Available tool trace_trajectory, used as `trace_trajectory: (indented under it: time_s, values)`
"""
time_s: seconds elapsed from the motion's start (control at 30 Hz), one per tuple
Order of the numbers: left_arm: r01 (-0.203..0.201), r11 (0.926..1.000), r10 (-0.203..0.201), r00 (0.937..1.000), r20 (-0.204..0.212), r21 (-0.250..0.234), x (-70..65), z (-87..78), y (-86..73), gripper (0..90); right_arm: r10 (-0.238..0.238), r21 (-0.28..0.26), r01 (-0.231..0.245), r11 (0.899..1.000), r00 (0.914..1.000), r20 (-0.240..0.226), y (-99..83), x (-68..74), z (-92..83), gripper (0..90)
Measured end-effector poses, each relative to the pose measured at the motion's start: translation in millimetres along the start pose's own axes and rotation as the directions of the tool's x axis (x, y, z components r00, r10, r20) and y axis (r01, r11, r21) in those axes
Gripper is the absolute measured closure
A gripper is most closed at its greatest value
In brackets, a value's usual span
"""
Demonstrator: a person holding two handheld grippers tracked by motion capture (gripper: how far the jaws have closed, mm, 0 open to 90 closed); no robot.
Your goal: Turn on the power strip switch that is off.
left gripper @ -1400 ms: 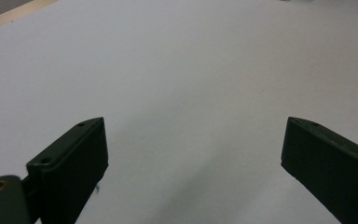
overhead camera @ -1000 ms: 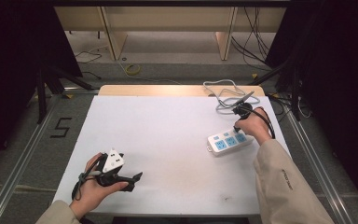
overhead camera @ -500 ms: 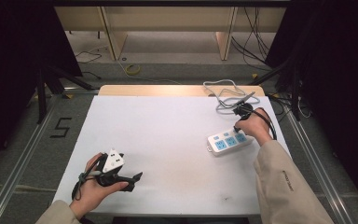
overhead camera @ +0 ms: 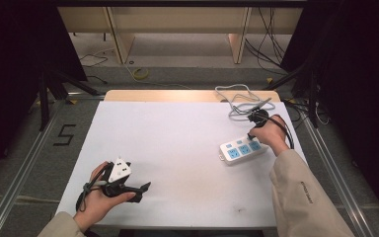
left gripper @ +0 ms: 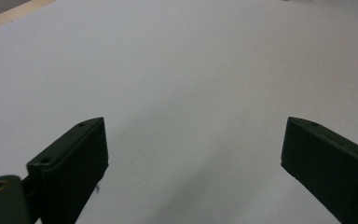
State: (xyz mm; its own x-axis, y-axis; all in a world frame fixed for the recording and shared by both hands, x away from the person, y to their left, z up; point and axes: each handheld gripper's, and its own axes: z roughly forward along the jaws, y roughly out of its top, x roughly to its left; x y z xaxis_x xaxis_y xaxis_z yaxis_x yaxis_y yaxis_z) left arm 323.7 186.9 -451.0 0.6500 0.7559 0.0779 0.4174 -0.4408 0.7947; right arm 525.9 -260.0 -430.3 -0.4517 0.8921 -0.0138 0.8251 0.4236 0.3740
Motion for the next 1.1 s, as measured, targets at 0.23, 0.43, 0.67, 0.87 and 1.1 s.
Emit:
trace_trajectory:
  time_s: [0.23, 0.43, 0.67, 0.87, 1.1]
  values:
    - [0.000, 1.0000, 0.000, 1.0000, 0.000, 0.000, 0.0, 0.0, 0.0, 7.0, 0.003, -0.026, -0.003, 1.000, 1.0000, -0.004, -1.5, -0.2, -1.6, 90.0]
    - [0.005, 1.0000, -0.005, 1.0000, -0.001, -0.001, -0.3, 0.5, 0.0, 7.0, 0.006, -0.056, -0.007, 0.998, 0.9998, -0.018, -2.8, -1.1, -5.1, 90.0]
    - [0.005, 1.0000, -0.005, 1.0000, -0.001, 0.001, -0.3, 0.5, -0.1, 6.9, 0.002, -0.098, -0.005, 0.995, 0.9995, -0.033, -8.2, -0.7, -11.2, 86.0]
    - [0.005, 1.0000, -0.005, 1.0000, -0.002, 0.001, -0.3, 0.6, -0.3, 7.0, 0.004, -0.136, -0.010, 0.991, 0.9992, -0.040, -13.3, 1.5, -15.2, 81.0]
    - [0.002, 1.0000, -0.002, 1.0000, -0.002, 0.004, -0.2, 0.3, -0.5, 7.0, 0.005, -0.167, -0.014, 0.986, 0.9985, -0.054, -19.9, 6.0, -20.6, 74.2]
